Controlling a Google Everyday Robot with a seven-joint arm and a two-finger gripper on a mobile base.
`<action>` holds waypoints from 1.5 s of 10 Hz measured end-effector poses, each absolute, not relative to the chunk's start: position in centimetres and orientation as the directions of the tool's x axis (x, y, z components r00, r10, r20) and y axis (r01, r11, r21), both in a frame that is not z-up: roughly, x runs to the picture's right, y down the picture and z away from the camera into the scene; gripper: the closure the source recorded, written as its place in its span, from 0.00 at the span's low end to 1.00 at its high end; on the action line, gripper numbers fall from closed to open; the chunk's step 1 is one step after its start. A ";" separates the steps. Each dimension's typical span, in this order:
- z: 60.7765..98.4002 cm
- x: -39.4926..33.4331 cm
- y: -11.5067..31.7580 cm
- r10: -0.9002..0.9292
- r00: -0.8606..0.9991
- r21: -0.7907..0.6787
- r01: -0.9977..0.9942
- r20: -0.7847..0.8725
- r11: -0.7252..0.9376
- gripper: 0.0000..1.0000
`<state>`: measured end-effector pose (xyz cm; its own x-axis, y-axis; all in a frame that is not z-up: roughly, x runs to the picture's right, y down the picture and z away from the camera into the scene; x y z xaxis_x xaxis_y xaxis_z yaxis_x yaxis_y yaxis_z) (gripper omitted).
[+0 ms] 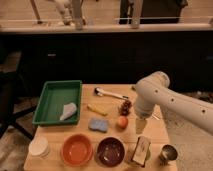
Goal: Stack bowls on top of each other
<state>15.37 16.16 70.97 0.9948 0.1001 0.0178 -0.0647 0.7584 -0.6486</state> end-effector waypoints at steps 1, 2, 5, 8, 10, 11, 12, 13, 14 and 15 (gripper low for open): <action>70.8 13.3 16.6 0.098 0.994 -0.649 -0.043 0.049 0.759 0.20; 70.8 11.1 17.3 0.094 0.993 -0.649 -0.023 0.076 0.760 0.20; 71.6 6.8 20.3 0.094 0.991 -0.648 -0.007 0.100 0.762 0.20; 73.9 3.9 22.6 0.079 0.993 -0.659 0.001 0.092 0.752 0.20; 75.2 3.2 23.0 0.078 0.993 -0.663 0.002 0.091 0.749 0.20; 75.7 3.1 23.0 0.085 0.992 -0.668 -0.002 0.092 0.744 0.20; 76.1 3.1 23.1 0.090 0.991 -0.672 -0.004 0.094 0.741 0.20; 76.6 3.1 23.3 0.096 0.991 -0.678 -0.006 0.096 0.735 0.20; 76.9 3.1 23.4 0.100 0.990 -0.683 -0.006 0.098 0.731 0.20; 77.2 3.1 23.6 0.103 0.990 -0.687 -0.006 0.100 0.726 0.20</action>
<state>3.05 23.61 77.22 0.9897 0.1027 0.1000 -0.0059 0.7265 -0.6872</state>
